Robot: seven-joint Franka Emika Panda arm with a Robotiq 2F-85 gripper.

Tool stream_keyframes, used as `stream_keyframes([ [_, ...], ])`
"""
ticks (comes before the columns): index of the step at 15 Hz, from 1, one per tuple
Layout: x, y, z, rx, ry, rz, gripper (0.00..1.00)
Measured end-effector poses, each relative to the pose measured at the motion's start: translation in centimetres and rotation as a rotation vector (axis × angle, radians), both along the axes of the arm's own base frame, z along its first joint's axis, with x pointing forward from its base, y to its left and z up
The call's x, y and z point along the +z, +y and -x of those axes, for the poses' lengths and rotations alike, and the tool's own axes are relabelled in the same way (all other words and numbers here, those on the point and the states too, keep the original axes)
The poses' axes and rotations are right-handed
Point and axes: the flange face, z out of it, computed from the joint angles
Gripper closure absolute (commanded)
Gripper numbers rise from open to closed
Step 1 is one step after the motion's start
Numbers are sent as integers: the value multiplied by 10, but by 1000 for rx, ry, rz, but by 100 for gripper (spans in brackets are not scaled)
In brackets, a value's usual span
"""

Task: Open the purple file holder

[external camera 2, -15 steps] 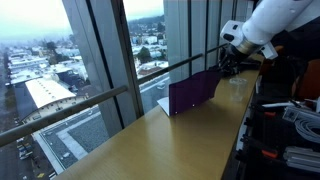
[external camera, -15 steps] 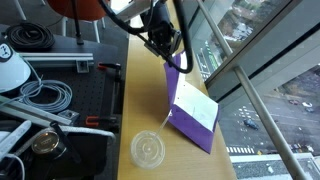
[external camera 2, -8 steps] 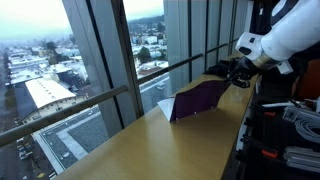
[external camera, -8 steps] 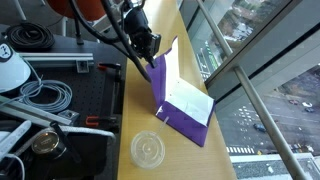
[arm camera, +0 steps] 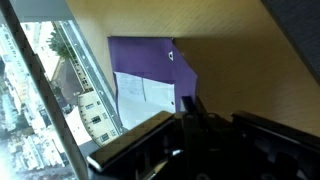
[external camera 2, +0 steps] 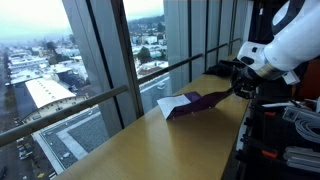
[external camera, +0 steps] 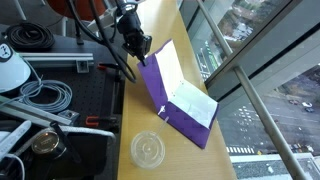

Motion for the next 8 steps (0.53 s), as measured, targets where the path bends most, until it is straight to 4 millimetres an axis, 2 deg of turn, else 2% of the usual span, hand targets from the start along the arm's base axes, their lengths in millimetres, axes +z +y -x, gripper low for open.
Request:
stream_keyframes([
  [4, -8, 25, 10, -50, 43, -50, 100],
  [8, -9, 33, 13, -144, 61, -70, 100],
])
